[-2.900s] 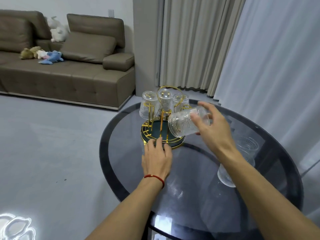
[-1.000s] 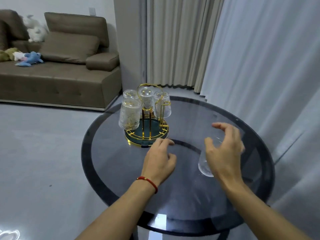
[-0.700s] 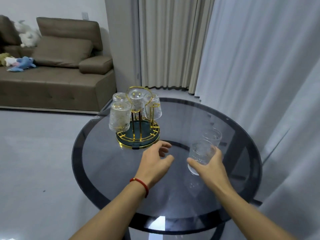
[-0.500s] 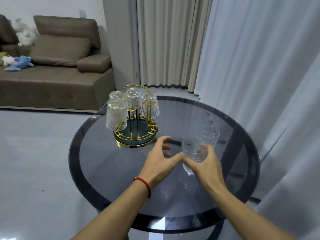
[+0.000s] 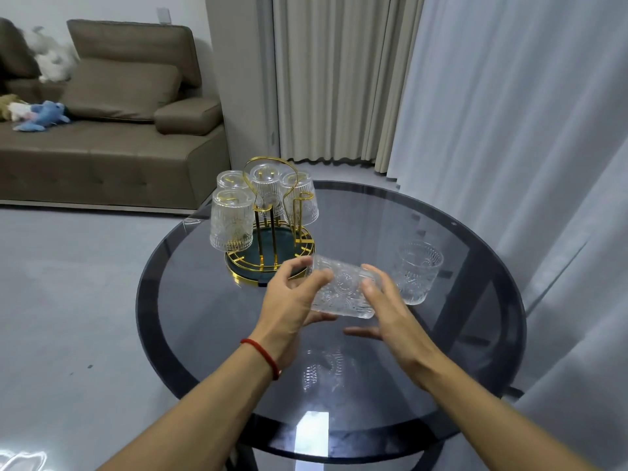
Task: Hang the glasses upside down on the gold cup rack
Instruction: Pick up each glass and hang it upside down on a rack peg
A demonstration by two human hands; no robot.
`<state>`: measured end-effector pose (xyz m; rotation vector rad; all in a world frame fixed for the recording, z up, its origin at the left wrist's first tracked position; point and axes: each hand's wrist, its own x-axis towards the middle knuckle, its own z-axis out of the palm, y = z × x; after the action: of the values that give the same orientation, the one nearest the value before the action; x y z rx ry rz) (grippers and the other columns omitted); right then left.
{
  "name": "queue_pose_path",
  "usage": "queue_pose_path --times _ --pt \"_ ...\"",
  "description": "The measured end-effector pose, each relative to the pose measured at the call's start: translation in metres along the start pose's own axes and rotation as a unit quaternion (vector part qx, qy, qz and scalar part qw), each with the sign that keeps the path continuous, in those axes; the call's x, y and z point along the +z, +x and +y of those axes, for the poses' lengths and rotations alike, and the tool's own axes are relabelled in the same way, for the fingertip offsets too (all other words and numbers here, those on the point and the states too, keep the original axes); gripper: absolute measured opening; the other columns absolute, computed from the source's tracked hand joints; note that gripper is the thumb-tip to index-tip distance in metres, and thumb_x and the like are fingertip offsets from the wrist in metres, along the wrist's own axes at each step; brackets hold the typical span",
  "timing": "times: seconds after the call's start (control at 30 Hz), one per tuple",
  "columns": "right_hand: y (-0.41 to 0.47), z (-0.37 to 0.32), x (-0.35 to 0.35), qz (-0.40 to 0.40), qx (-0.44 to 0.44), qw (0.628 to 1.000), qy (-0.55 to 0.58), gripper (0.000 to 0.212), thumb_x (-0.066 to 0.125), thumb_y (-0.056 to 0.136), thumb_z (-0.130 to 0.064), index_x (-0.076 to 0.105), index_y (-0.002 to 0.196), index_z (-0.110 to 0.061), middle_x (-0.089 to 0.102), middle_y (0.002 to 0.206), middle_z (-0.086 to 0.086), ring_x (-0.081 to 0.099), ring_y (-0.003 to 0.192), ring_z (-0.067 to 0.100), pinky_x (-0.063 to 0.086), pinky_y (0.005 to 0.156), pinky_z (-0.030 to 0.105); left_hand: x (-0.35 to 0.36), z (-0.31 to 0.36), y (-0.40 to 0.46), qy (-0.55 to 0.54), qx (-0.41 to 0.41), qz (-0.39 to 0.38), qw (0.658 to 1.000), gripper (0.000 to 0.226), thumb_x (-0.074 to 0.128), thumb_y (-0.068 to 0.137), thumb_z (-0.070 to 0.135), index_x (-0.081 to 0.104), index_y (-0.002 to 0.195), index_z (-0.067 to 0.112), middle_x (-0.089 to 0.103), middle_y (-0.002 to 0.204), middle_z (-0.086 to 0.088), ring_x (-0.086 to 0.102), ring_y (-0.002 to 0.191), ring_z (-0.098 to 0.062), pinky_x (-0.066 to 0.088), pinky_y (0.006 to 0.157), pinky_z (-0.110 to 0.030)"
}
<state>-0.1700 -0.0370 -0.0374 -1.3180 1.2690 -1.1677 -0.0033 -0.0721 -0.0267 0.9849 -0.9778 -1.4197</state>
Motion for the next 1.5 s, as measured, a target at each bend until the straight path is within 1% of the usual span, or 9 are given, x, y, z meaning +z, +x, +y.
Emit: queue_pose_path --times 0.1,0.17,0.27,0.37,0.57,0.93,1.13,1.37,1.5 --pt "0.009 0.000 0.006 0.035 0.007 0.998 0.058 0.041 0.057 0.103 -0.040 0.051 0.142 -0.029 0.061 0.136 0.000 0.066 0.120 0.010 0.063 0.087 0.041 -0.009 -0.007 0.008 0.004 -0.002 -0.011 1.000 0.040 0.075 0.089 0.025 0.061 0.126 0.017 0.071 0.116 -0.013 0.074 0.100 -0.023 0.063 0.071 -0.045" --pt "0.014 0.000 0.008 0.073 0.005 0.996 0.050 0.041 0.063 0.099 -0.039 0.052 0.138 -0.030 0.063 0.134 0.006 0.069 0.116 0.019 0.062 0.091 0.042 -0.018 -0.011 0.017 0.147 0.064 0.014 0.987 0.037 0.066 0.091 0.042 0.063 0.124 0.025 0.070 0.118 -0.006 0.070 0.103 -0.017 0.062 0.080 -0.044" --pt "0.018 0.000 0.003 0.136 -0.015 0.989 -0.061 0.053 0.067 0.095 -0.048 0.048 0.143 -0.035 0.059 0.141 0.005 0.061 0.127 0.024 0.051 0.107 0.049 -0.039 -0.021 0.034 0.448 0.175 0.085 0.873 0.043 0.053 0.096 0.043 0.059 0.133 0.021 0.060 0.132 -0.004 0.050 0.125 -0.017 0.047 0.105 -0.044" --pt "0.026 -0.010 -0.003 0.178 -0.050 0.976 -0.114 0.060 0.069 0.091 -0.053 0.046 0.145 -0.039 0.055 0.144 0.001 0.056 0.132 0.024 0.047 0.110 0.053 -0.053 -0.035 0.045 0.617 0.153 0.086 0.767 0.061 0.062 0.090 0.036 0.047 0.146 0.017 0.042 0.152 -0.009 0.029 0.144 -0.025 0.034 0.116 -0.046" --pt "0.069 -0.062 0.002 0.217 -0.115 0.961 -0.128 0.068 0.072 0.082 -0.060 0.048 0.142 -0.038 0.056 0.142 -0.003 0.057 0.128 0.023 0.051 0.105 0.054 -0.055 -0.048 0.051 0.678 0.128 0.072 0.720 0.077 0.056 0.091 0.044 0.023 0.156 0.023 0.024 0.161 -0.010 0.011 0.152 -0.028 0.017 0.123 -0.053" --pt "0.141 -0.120 0.047 0.169 -0.156 0.935 -0.272 0.083 0.083 0.078 -0.045 0.046 0.147 -0.017 0.060 0.138 0.006 0.056 0.123 0.025 0.050 0.104 0.042 -0.057 -0.053 0.052 0.664 0.105 0.056 0.738 0.080 0.051 0.094 0.047 0.010 0.159 0.025 0.006 0.169 -0.008 -0.008 0.155 -0.026 0.007 0.124 -0.057" --pt "0.157 -0.107 0.071 0.141 -0.182 0.903 -0.364 0.084 0.082 0.076 -0.044 0.044 0.144 -0.014 0.065 0.111 0.008 0.060 0.104 0.027 0.051 0.090 0.040 -0.057 -0.054 0.053 0.656 0.099 0.055 0.746 0.081 0.052 0.093 0.045 0.010 0.159 0.025 0.002 0.169 -0.008 -0.012 0.155 -0.026 0.005 0.123 -0.057" --pt "0.171 -0.094 0.078 0.131 -0.196 0.850 -0.471 0.080 0.083 0.074 -0.047 0.044 0.136 -0.015 0.067 0.112 0.010 0.061 0.105 0.032 0.053 0.082 0.041 -0.058 -0.054 0.054 0.650 0.093 0.045 0.753 0.081 0.053 0.092 0.044 0.011 0.159 0.025 0.002 0.169 -0.008 -0.012 0.155 -0.026 0.005 0.123 -0.057" --pt "0.171 -0.085 0.077 0.122 -0.176 0.848 -0.484 0.081 0.079 0.081 -0.050 0.040 0.142 -0.014 0.065 0.126 0.015 0.057 0.117 0.036 0.050 0.092 0.046 -0.058 -0.051 0.056 0.639 0.094 0.042 0.762 0.081 0.057 0.090 0.040 0.016 0.157 0.023 0.008 0.168 -0.009 -0.009 0.155 -0.026 0.009 0.124 -0.056"
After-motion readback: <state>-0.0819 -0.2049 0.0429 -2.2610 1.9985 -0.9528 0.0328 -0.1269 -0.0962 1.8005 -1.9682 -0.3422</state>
